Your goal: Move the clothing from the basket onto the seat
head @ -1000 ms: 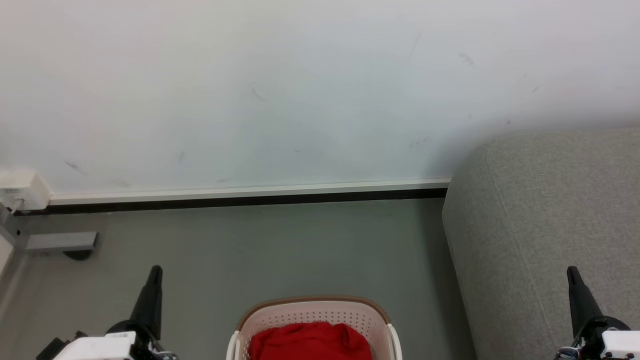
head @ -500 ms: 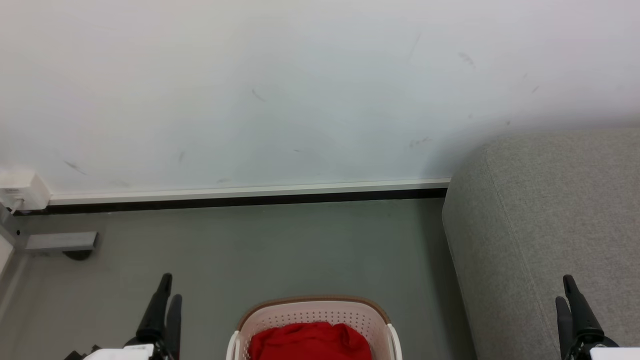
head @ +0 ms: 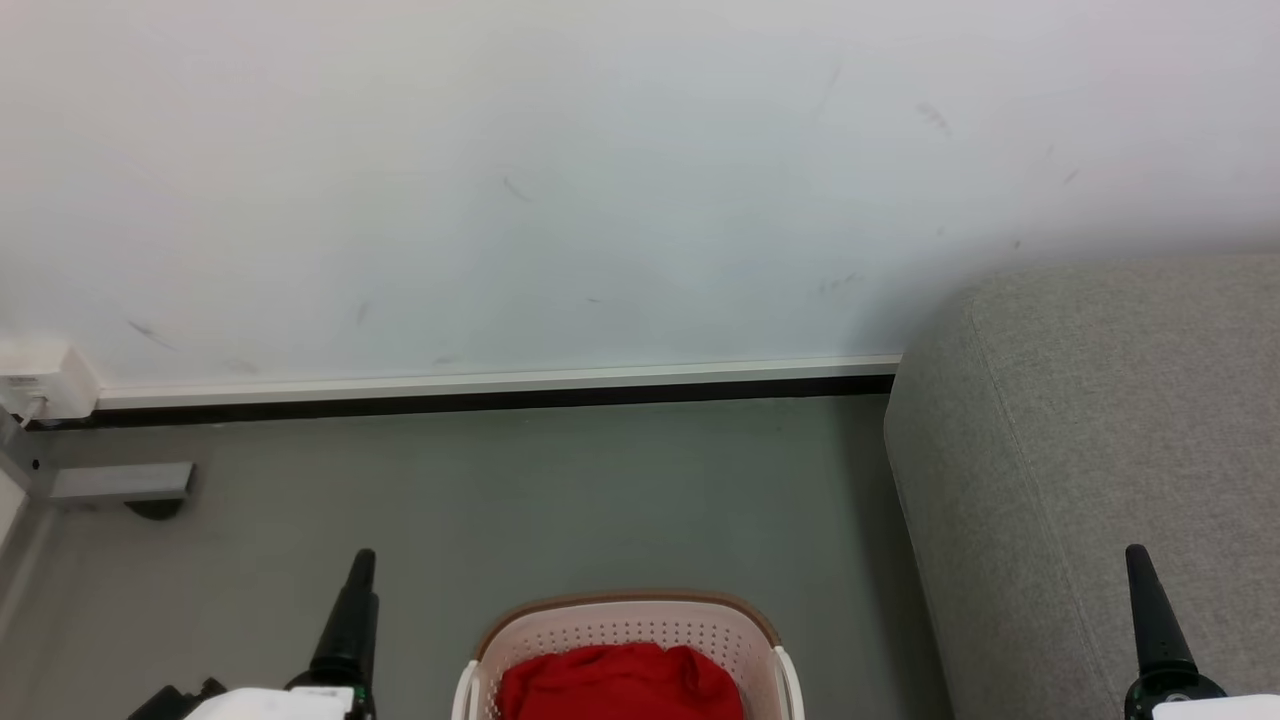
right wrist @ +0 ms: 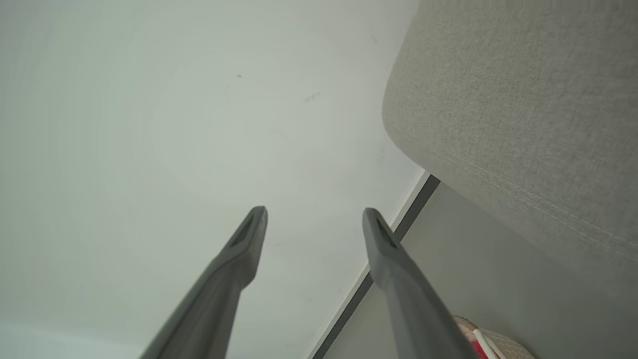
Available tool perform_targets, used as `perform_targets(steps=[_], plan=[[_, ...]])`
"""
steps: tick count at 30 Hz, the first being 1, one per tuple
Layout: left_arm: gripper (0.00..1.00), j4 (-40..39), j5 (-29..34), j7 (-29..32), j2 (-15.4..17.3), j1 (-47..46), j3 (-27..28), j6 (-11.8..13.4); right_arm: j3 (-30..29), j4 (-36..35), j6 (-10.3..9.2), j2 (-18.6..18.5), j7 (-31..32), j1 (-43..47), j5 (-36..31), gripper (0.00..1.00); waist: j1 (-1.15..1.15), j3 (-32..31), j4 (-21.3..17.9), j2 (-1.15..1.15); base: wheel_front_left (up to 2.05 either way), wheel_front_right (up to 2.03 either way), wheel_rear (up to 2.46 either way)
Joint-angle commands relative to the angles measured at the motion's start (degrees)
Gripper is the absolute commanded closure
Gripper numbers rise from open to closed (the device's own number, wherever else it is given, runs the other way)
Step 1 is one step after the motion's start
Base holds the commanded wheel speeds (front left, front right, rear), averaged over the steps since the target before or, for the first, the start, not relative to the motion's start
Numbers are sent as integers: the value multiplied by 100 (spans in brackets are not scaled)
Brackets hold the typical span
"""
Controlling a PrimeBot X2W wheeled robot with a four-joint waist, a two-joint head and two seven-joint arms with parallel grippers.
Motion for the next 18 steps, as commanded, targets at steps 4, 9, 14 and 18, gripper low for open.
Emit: perform_targets(steps=[4,9,14,18], plan=[[0,-153,556,-141,31,-80,-114,133,60,-217,-2,-82,-135,14,-599,0,0,3,2,0,0,0,0],[0,-197,1027,-255,34,-62,-228,251,126,-321,-3,-116,-247,77,-1246,0,0,3,7,0,0,0,0],[0,-257,1526,-363,37,-47,-280,389,174,-436,-3,-145,-355,131,-1780,0,0,9,15,0,0,0,0],[0,-279,2021,-440,39,-41,-365,504,214,-517,-4,-193,-434,163,-2208,0,0,15,19,0,0,0,0]])
